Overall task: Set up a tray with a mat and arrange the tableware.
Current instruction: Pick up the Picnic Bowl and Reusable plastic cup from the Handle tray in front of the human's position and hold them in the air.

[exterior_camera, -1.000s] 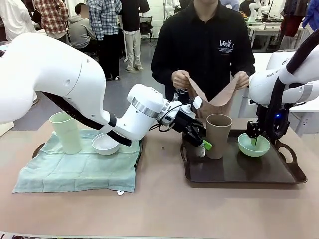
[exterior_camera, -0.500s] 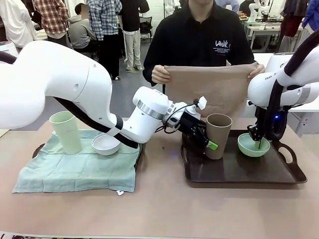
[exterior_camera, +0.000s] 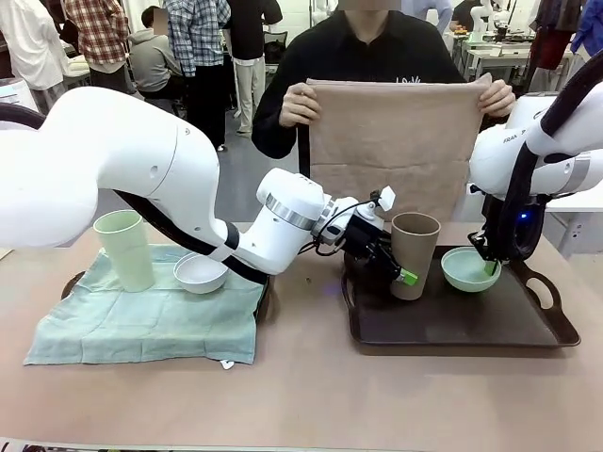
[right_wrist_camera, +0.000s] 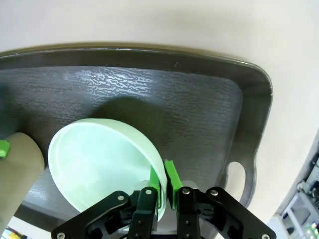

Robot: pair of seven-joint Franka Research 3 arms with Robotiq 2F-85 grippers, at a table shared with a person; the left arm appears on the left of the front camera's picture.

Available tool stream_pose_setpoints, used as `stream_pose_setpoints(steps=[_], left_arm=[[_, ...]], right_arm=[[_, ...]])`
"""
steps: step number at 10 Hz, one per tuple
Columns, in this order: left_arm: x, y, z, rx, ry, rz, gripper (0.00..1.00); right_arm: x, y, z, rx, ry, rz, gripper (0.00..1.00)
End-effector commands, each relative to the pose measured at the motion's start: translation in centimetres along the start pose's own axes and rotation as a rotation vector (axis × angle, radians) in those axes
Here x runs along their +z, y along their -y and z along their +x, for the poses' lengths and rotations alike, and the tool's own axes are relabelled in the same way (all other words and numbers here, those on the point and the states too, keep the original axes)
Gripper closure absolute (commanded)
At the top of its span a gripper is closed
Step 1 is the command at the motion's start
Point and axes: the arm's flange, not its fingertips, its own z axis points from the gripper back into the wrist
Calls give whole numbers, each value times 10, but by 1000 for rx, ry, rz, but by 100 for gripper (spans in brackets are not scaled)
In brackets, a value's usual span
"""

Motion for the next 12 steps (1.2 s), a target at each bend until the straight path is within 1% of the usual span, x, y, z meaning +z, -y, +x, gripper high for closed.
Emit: stream_pose_setpoints(steps=[1,3,4,5,6,8,9,10,11,12], left_arm=[[5,3,4,-25,5,2,100],[13,9,13,2,7,32,100],[27,27,31,23,19,9,100],[45,44,52,7,28,34,100],[61,62,78,-31,36,63,100],[84,106,139,-149,37,129,100],[90,121,158,-178,36,144,100],[94,134,176,-195,29,168,100],[98,148,185,-219,27,189,100],[92,114,185,-184,33,127,100]], right_arm=[[-17,3,-3,12,4,7,100],[-9,3,-7,8,20,9,100],[17,3,-18,-7,59,20,100],[51,6,-36,10,114,27,100],[86,9,-57,17,180,20,100],[147,13,-103,5,263,-32,100],[170,14,-123,-14,289,-55,100],[189,13,-138,-23,315,-49,100],[202,12,-152,-21,329,-43,100],[203,15,-151,-32,340,-33,100]])
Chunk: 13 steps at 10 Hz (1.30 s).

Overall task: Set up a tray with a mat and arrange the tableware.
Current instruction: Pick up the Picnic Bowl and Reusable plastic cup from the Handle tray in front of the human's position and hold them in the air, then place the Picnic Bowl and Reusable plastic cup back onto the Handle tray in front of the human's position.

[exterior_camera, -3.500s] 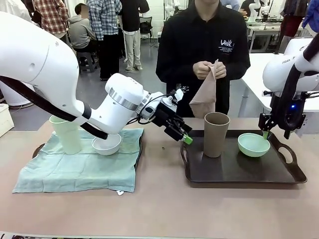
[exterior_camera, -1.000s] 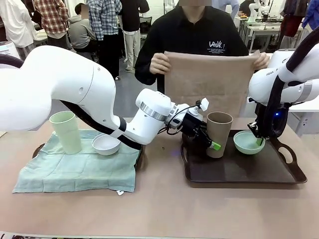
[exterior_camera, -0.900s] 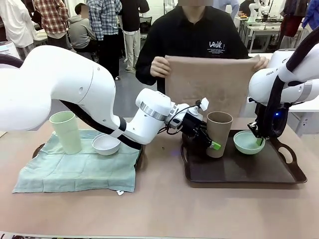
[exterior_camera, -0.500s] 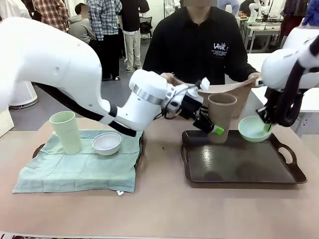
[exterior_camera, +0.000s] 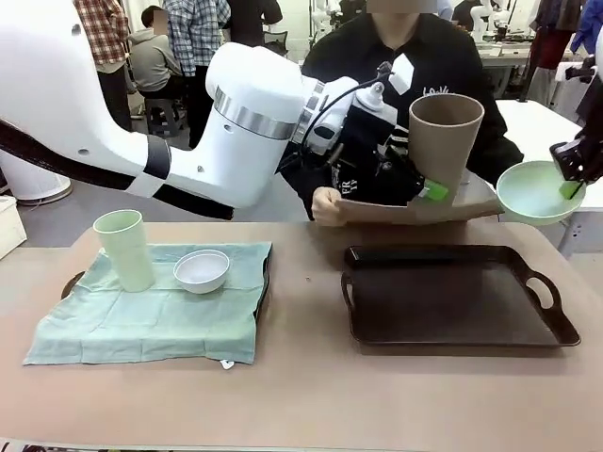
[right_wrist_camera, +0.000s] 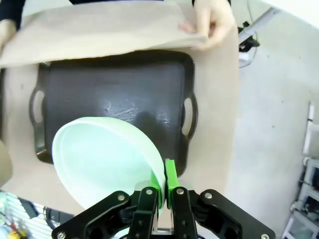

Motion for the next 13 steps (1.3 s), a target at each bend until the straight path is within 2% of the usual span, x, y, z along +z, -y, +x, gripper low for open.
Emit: stream_pose_setpoints(steps=[1,13], left_arm=[[-10,-16,-23,34,8,-23,100],[-10,-16,-23,34,8,-23,100]], right_arm=[[-12,-1,8,4,-15,1,100],[-12,-1,8,4,-15,1,100]])
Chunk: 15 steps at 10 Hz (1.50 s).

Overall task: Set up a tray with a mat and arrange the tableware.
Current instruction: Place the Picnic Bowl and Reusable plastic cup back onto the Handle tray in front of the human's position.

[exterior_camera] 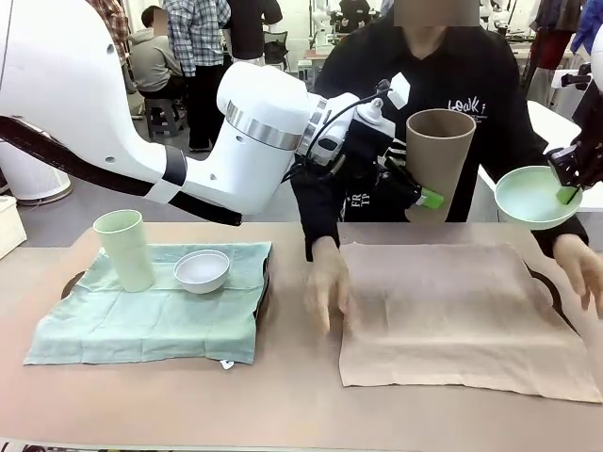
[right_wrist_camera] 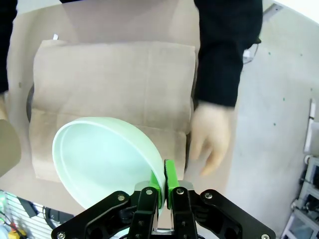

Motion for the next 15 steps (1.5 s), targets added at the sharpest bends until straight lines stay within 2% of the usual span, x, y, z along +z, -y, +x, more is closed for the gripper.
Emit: stream_pose_setpoints(steps=[1,15], left_arm=[[3,2,3,-8,4,-12,100],[3,2,3,-8,4,-12,100]], right_arm=[[1,-1,3,2,10,-2,100],[1,-1,3,2,10,-2,100]])
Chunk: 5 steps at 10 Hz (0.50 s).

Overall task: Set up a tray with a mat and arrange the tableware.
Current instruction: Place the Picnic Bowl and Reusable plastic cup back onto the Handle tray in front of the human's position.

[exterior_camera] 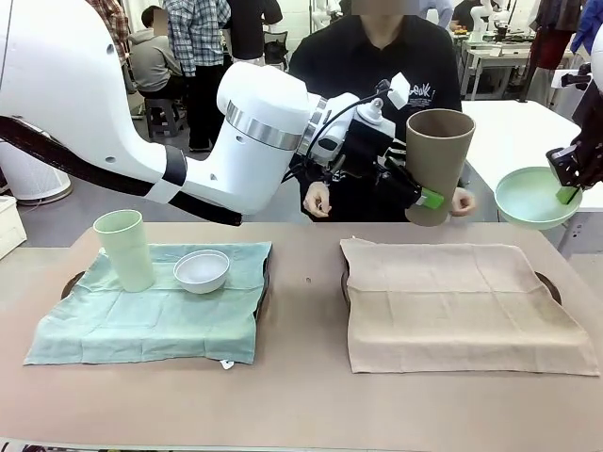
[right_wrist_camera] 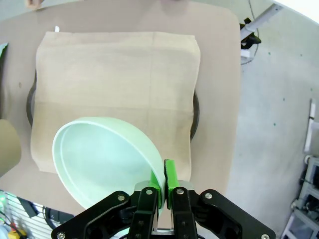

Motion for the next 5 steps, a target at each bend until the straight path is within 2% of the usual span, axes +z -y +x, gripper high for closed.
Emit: stream_pose_setpoints(steps=[1,2,3,4,5], left_arm=[[3,2,3,-8,4,-12,100],[3,2,3,-8,4,-12,100],[0,0,0,0,0,0,17],[-10,-3,-29,-12,-13,-20,17],[-24,-8,-61,8,-18,-9,17]], right_arm=[[1,-1,3,2,9,-2,100],[1,-1,3,2,9,-2,100],[0,0,0,0,0,0,94],[-32,8,10,23,-73,73,94],[-72,13,14,11,-127,95,94]])
